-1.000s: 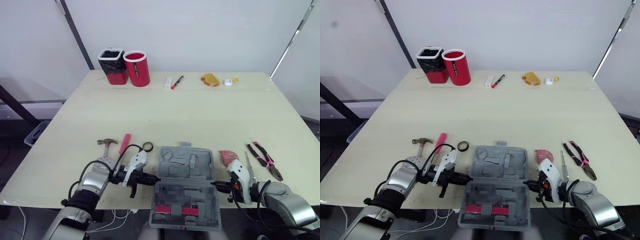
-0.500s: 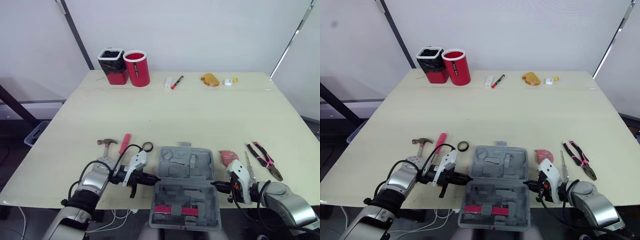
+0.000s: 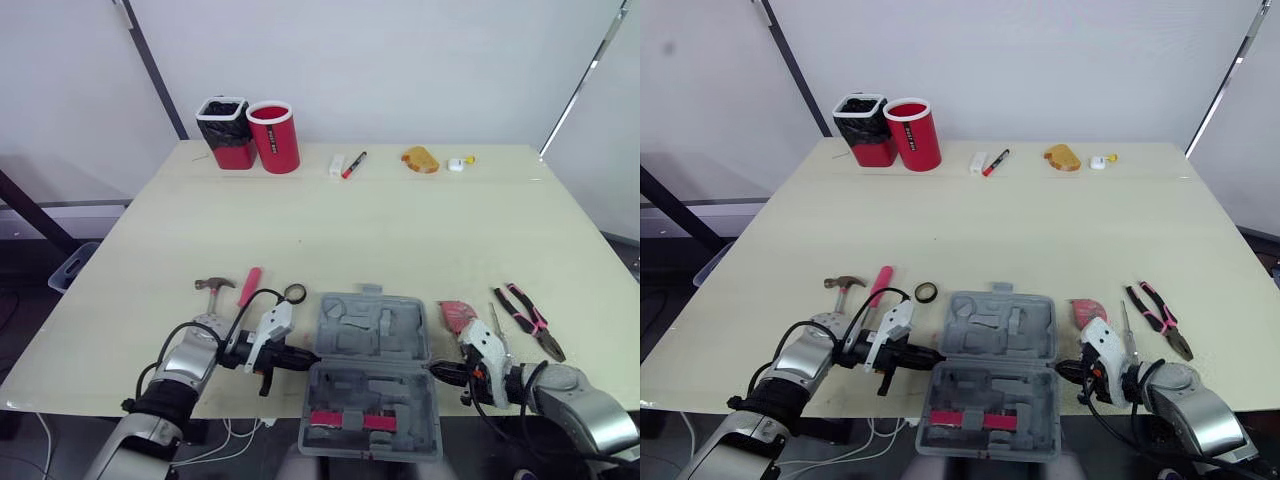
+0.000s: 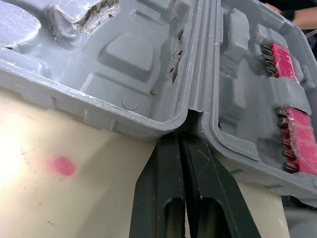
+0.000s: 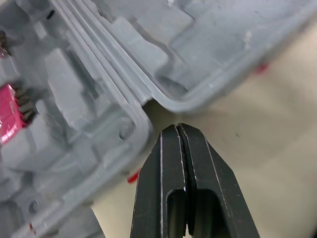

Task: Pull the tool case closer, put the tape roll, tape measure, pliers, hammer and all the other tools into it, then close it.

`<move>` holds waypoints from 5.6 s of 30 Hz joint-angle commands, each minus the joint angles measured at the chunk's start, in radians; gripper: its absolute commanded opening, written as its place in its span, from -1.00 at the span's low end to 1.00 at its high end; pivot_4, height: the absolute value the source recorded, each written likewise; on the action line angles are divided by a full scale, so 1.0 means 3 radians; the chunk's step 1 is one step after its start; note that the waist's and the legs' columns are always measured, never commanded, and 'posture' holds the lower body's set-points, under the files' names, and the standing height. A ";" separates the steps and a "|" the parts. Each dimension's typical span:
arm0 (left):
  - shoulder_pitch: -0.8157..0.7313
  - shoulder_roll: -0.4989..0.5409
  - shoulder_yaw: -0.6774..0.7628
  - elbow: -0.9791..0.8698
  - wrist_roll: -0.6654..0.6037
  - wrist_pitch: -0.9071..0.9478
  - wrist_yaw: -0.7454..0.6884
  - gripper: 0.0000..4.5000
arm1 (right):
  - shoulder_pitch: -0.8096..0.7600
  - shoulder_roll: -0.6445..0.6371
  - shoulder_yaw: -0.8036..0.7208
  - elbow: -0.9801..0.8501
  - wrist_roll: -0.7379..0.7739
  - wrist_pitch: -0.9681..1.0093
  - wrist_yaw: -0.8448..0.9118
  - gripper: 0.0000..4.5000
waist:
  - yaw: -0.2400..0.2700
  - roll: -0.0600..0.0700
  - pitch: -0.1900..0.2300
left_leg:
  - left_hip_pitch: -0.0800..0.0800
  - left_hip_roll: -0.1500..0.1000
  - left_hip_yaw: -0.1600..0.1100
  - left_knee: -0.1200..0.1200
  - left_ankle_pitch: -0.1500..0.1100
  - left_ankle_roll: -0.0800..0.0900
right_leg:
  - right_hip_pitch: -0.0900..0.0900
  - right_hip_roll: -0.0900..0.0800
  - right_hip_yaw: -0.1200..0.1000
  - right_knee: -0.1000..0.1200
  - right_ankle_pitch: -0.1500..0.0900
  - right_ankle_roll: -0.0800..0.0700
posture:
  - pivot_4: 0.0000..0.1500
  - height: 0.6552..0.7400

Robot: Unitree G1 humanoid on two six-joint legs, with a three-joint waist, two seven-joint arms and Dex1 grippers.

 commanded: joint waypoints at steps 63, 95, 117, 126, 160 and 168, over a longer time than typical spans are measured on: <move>0.1035 0.1038 0.1620 -0.0626 -0.0418 -0.0590 0.0958 0.98 | 0.1774 -0.0006 -0.2167 -0.0992 0.1513 -0.1254 -0.0023 0.99 | 0.0023 -0.0002 0.0001 | 0.0010 0.0011 0.0009 -0.0004 0.0000 -0.0001 | 0.0000 -0.0030 0.0009 -0.0007 -0.0009 -0.0006 | 1.00 1.00; -0.1444 0.0568 -0.1213 -0.0502 0.2208 -0.0605 0.0349 0.98 | 0.0627 -0.0183 -0.1242 -0.0428 0.0831 -0.1623 0.0781 0.99 | 0.0007 -0.0005 0.0007 | 0.0001 0.0002 0.0016 -0.0003 0.0000 0.0000 | 0.0000 0.0003 0.0018 -0.0008 0.0002 0.0004 | 1.00 1.00; -0.1627 0.0288 -0.1256 -0.0027 0.2560 -0.0600 0.0546 -0.29 | 0.0505 -0.0100 -0.1284 -0.0391 0.0963 -0.1665 0.0923 1.00 | 0.0009 -0.0006 0.0008 | 0.0001 0.0002 0.0012 0.0001 0.0001 0.0000 | 0.0000 0.0004 0.0014 -0.0004 0.0003 0.0004 | 1.00 1.00; -0.1680 0.0238 -0.1237 -0.0006 0.2591 -0.0577 0.0511 -0.99 | 0.0534 -0.0080 -0.1250 -0.0451 0.0994 -0.1630 0.0886 1.00 | 0.0010 -0.0006 0.0008 | 0.0000 0.0002 0.0012 0.0001 0.0000 0.0000 | 0.0000 0.0003 0.0014 -0.0003 0.0003 0.0004 | 1.00 1.00; -0.1884 -0.0337 -0.1243 -0.0143 0.1728 0.0166 -0.0289 -0.99 | 0.0799 -0.0274 -0.1663 -0.0266 0.0958 -0.1708 0.0943 1.00 | 0.0012 -0.0005 0.0008 | 0.0013 0.0009 -0.0008 0.0002 0.0000 0.0001 | -0.0001 -0.0065 -0.0107 -0.0003 0.0011 -0.0003 | 1.00 1.00; -0.2031 -0.0365 -0.1247 0.0223 0.1710 0.0029 -0.0301 -0.99 | 0.0814 -0.0234 -0.1630 -0.0318 0.0929 -0.1714 0.0895 1.00 | 0.0011 -0.0005 0.0008 | 0.0007 0.0002 -0.0014 0.0002 0.0000 0.0001 | 0.0000 -0.0019 -0.0038 -0.0005 0.0014 -0.0007 | 1.00 1.00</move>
